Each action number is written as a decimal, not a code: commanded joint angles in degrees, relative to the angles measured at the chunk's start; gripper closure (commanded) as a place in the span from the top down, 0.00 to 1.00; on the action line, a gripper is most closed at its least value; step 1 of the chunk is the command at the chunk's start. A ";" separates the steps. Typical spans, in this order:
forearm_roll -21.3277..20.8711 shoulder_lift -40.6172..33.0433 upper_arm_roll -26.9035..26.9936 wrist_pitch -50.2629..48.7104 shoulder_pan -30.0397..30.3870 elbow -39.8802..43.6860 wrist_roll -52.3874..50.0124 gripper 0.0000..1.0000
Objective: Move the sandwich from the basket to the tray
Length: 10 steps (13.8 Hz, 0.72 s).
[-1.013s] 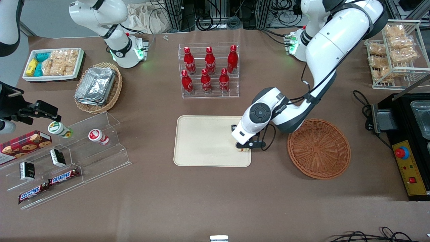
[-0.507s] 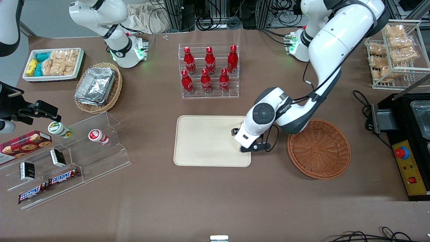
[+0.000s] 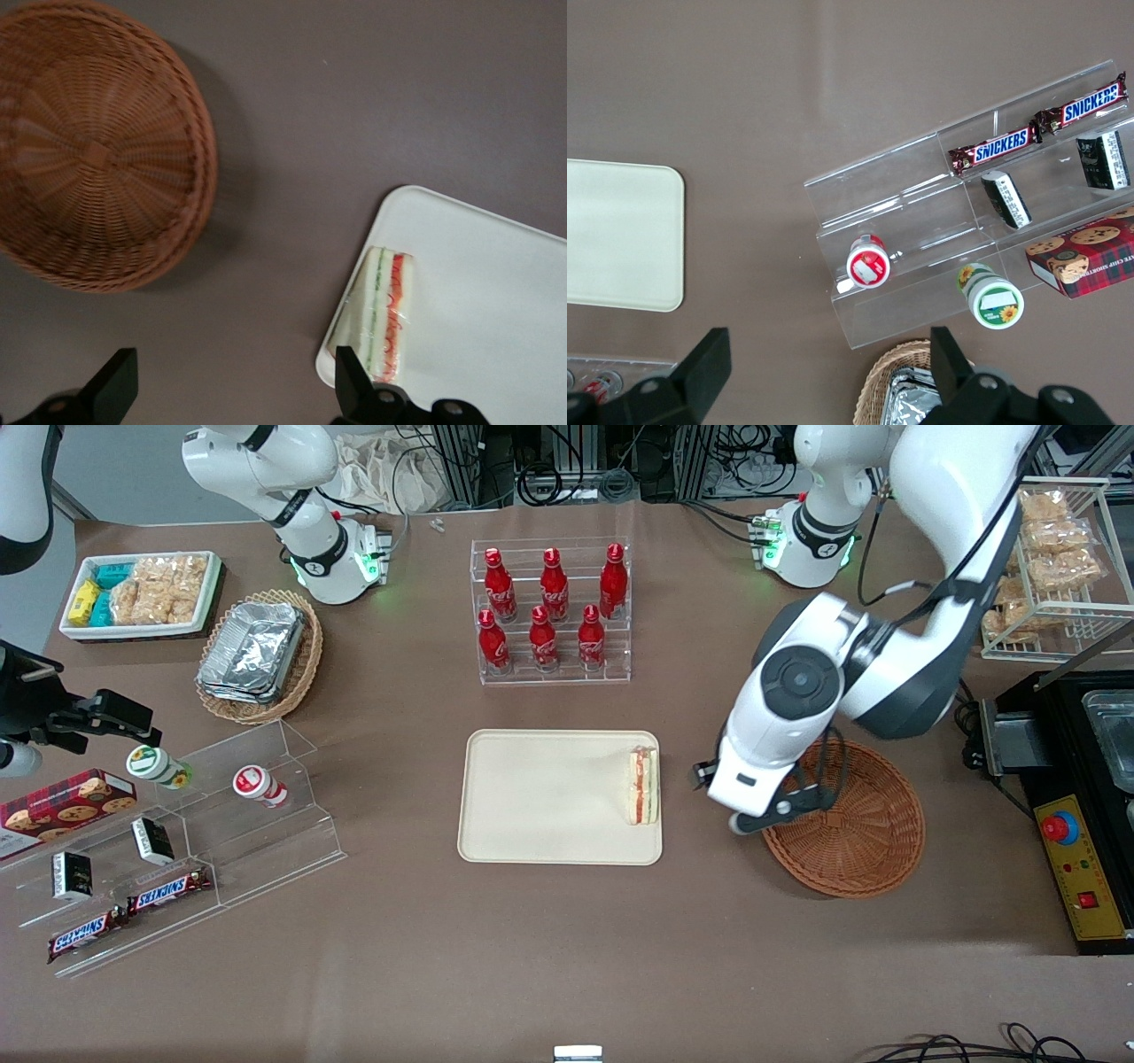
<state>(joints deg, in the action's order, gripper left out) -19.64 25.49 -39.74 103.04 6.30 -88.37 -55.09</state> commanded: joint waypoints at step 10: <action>9.89 -14.94 -0.07 -15.15 12.59 1.19 15.78 1.00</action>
<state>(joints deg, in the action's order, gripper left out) -11.24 11.98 -39.60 88.45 17.06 -86.29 -43.06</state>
